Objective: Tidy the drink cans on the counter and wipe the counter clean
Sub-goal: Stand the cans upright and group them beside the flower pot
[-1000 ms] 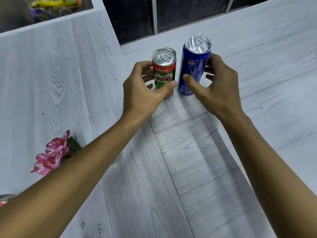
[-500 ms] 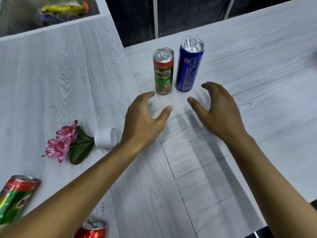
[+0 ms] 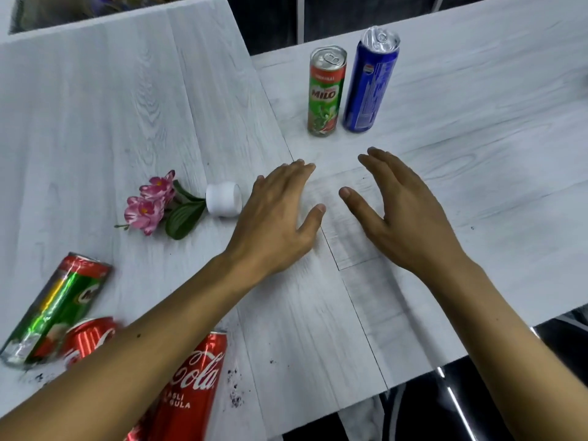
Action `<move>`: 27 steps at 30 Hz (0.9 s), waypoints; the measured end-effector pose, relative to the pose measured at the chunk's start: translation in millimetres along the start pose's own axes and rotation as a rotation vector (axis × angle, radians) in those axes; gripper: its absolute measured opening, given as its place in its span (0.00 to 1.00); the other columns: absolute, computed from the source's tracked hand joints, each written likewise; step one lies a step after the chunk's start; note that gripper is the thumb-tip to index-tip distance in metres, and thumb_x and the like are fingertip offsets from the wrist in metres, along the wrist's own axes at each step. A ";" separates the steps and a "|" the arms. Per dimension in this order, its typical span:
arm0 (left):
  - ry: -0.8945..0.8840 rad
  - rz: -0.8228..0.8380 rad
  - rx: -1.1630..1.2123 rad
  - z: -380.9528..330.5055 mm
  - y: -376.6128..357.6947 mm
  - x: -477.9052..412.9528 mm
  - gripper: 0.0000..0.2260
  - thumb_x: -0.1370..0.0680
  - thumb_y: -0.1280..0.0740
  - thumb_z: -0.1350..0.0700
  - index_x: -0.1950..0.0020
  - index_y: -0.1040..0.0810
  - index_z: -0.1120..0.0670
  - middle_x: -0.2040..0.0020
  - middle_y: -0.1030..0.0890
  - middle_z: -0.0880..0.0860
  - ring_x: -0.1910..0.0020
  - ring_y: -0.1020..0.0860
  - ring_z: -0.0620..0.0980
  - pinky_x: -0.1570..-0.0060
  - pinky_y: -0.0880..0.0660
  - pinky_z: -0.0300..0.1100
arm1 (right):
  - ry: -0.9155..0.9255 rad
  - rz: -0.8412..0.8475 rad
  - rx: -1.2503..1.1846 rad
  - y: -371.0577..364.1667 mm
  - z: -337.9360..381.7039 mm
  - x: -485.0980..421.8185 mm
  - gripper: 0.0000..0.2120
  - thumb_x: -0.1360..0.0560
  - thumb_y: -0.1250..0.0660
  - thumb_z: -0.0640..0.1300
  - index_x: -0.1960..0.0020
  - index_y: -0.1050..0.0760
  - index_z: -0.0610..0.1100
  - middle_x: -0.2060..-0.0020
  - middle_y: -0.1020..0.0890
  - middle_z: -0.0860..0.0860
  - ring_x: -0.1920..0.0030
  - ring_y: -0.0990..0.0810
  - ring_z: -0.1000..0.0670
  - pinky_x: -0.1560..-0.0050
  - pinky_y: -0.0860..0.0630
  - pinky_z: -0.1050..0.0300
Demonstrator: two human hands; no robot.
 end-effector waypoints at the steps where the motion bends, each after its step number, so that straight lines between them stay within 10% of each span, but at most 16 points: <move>1: -0.004 0.005 -0.007 1.4 2.3 4.7 0.28 0.17 0.37 0.44 0.18 0.39 0.49 0.18 0.37 0.49 0.19 0.42 0.47 0.21 0.51 0.48 | 0.005 0.012 0.004 -2.0 3.4 5.3 0.31 0.17 0.40 0.61 0.21 0.33 0.44 0.21 0.33 0.47 0.20 0.37 0.47 0.23 0.36 0.43; 27: -0.061 -0.109 -0.028 62.4 111.7 201.9 0.25 0.17 0.36 0.45 0.22 0.32 0.51 0.22 0.31 0.51 0.23 0.36 0.50 0.24 0.43 0.47 | 0.017 -0.034 0.051 -31.3 176.2 158.2 0.30 0.18 0.39 0.61 0.23 0.31 0.44 0.24 0.28 0.45 0.24 0.31 0.44 0.26 0.31 0.45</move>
Point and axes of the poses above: each hand's wrist, its own x-axis away from the middle knuckle, its own y-axis out of the back of the hand, z = x × y, the point moved 6 cm from there along -x, towards the middle knuckle
